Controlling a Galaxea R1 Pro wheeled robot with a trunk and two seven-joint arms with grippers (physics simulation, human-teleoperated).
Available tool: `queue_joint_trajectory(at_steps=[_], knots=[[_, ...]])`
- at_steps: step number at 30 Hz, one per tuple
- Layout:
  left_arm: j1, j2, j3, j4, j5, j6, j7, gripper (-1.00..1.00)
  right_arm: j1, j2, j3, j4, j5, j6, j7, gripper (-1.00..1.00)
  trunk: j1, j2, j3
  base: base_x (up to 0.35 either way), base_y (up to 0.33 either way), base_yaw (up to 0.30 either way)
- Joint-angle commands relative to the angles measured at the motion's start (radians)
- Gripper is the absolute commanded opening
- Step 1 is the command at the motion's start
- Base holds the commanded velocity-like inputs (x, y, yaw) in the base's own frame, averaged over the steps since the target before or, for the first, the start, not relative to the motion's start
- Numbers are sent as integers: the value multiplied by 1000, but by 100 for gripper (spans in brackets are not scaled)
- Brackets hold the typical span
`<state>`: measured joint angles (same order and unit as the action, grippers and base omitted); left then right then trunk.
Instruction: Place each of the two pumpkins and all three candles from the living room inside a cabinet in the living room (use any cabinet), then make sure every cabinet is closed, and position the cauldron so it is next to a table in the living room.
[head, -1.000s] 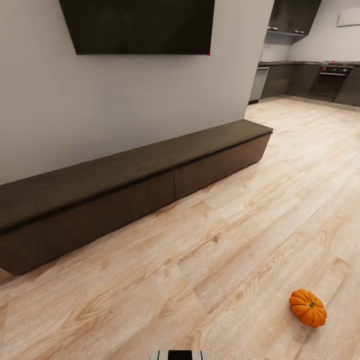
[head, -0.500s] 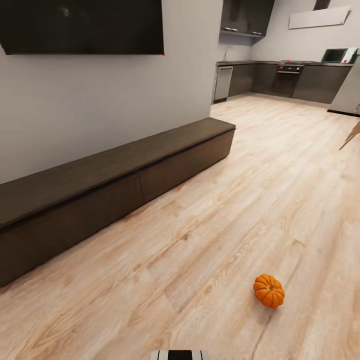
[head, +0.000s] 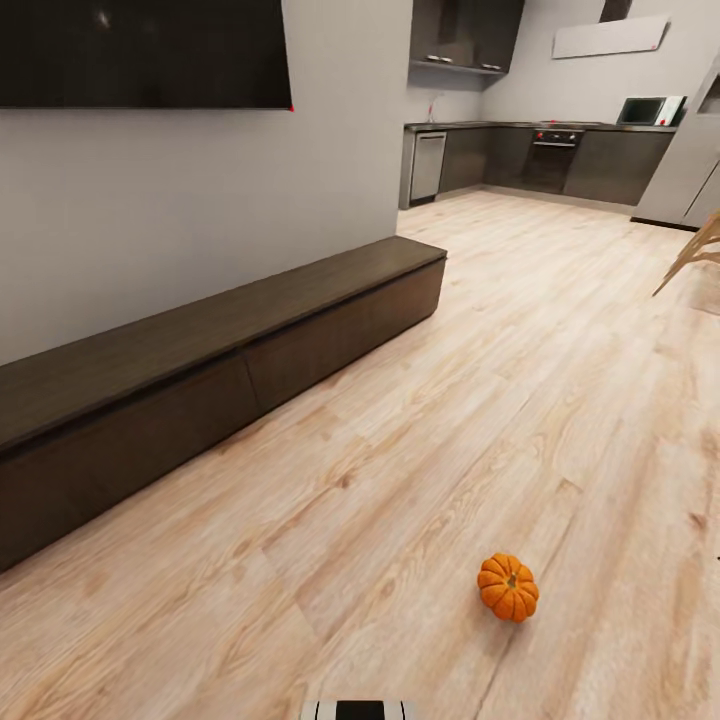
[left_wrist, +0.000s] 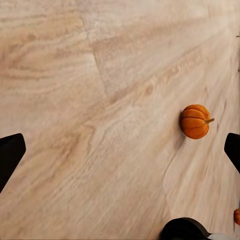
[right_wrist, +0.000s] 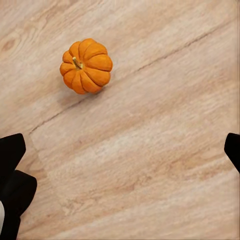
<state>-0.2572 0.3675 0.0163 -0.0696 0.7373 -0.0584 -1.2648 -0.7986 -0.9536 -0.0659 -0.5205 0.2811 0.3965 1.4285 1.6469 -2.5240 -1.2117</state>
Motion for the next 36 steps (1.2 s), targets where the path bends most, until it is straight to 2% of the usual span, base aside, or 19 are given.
queue_joint_trajectory(at_steps=[1,5,11,15,17,19,23,27,31,32,34,35,36], knots=[[0,0,2,1,-2,-6,-3,100,-1,2,-7,-1,10,9,6,100,0,0,-1,25,-26,-1],[0,1,2,1,-2,-6,-8,100,-1,6,-5,0,10,-7,-7,100,0,0,-1,12,-13,-1],[0,2,2,1,-2,-5,-16,100,-1,29,-4,-1,7,-16,-32,100,0,0,-1,2,-2,0],[0,3,3,1,-3,-5,-16,100,-1,35,2,-1,7,12,-119,100,0,0,-1,0,0,0],[0,3,3,1,-3,-5,-15,100,-1,58,5,-1,6,46,-171,100,0,0,-1,0,0,0],[0,3,3,1,-3,-5,-15,100,-1,101,7,-8,5,77,-210,100,0,0,-1,0,0,0],[0,2,3,1,-2,-4,-12,100,-1,193,7,-32,5,101,-235,100,0,0,-1,0,0,0],[0,2,3,1,-1,-5,-11,100,-1,254,8,-51,6,101,-237,100,0,0,-1,0,0,0],[0,2,3,1,-1,-5,-11,100,-1,331,12,-58,12,97,-240,100,0,0,-1,0,0,0],[0,2,3,1,-1,-5,-11,100,-1,340,12,-59,12,97,-240,100,0,0,-1,0,0,0],[0,3,4,1,-1,-5,-12,100,-1,377,13,-59,14,96,-242,100,0,0,-1,0,0,0],[0,3,4,1,-1,-5,-13,100,-1,407,11,-59,15,96,-243,100,0,0,-1,0,0,0],[0,3,3,1,-1,-5,-13,100,-1,425,10,-59,15,96,-243,100,0,0,-1,0,0,0]])
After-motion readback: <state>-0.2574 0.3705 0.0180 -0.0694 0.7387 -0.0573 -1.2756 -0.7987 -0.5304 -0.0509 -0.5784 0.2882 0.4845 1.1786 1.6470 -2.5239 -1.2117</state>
